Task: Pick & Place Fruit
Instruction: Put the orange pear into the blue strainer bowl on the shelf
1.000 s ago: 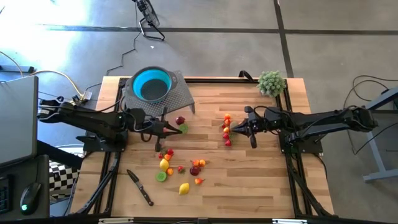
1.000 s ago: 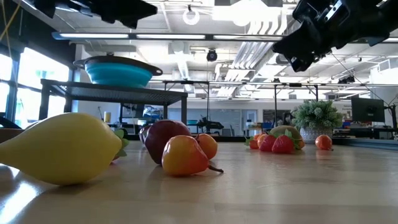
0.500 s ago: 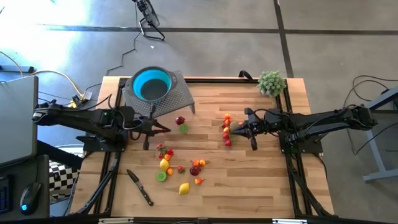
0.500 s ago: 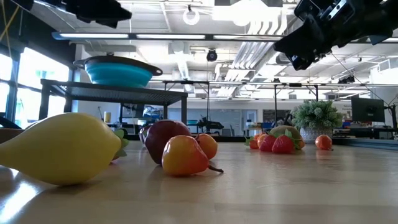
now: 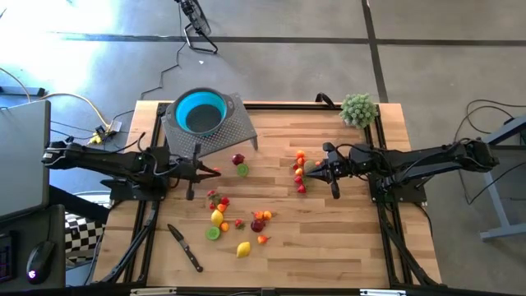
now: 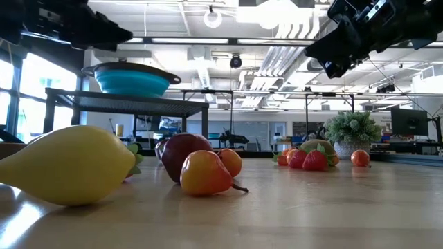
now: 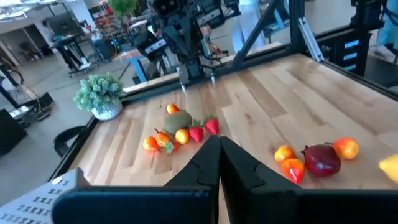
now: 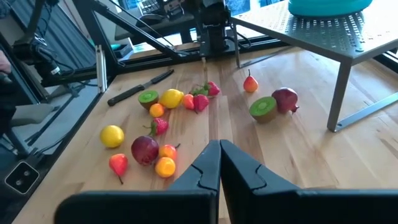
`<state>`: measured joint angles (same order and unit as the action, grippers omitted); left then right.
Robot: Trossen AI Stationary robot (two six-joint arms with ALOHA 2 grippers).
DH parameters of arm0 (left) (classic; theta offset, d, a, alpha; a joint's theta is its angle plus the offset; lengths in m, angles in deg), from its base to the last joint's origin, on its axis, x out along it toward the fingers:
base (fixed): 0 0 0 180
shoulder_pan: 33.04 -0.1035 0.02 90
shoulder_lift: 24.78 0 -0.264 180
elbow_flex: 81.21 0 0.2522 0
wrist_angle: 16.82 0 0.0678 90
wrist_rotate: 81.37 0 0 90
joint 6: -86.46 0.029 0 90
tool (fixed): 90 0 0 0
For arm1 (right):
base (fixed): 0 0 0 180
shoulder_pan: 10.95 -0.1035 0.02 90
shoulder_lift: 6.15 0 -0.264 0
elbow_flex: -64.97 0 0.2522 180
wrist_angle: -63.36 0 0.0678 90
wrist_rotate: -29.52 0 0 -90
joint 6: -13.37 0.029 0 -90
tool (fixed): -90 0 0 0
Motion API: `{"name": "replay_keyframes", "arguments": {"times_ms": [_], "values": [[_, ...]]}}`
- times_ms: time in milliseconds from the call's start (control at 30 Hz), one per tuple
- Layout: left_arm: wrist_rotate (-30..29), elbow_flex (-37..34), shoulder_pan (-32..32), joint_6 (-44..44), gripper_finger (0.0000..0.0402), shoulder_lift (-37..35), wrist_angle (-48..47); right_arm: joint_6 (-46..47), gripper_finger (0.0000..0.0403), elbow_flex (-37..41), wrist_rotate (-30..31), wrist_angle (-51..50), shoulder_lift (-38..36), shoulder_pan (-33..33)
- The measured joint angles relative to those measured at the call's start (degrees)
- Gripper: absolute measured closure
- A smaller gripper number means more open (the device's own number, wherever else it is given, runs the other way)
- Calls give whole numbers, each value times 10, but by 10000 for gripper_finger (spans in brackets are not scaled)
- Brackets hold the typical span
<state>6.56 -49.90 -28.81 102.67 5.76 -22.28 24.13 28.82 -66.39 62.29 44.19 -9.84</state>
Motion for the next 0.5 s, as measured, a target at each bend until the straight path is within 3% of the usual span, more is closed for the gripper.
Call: {"name": "replay_keyframes", "arguments": {"times_ms": [500], "values": [[0,-1,0,2,401,-137,-142,2,401,0,17,0,0,0]]}}
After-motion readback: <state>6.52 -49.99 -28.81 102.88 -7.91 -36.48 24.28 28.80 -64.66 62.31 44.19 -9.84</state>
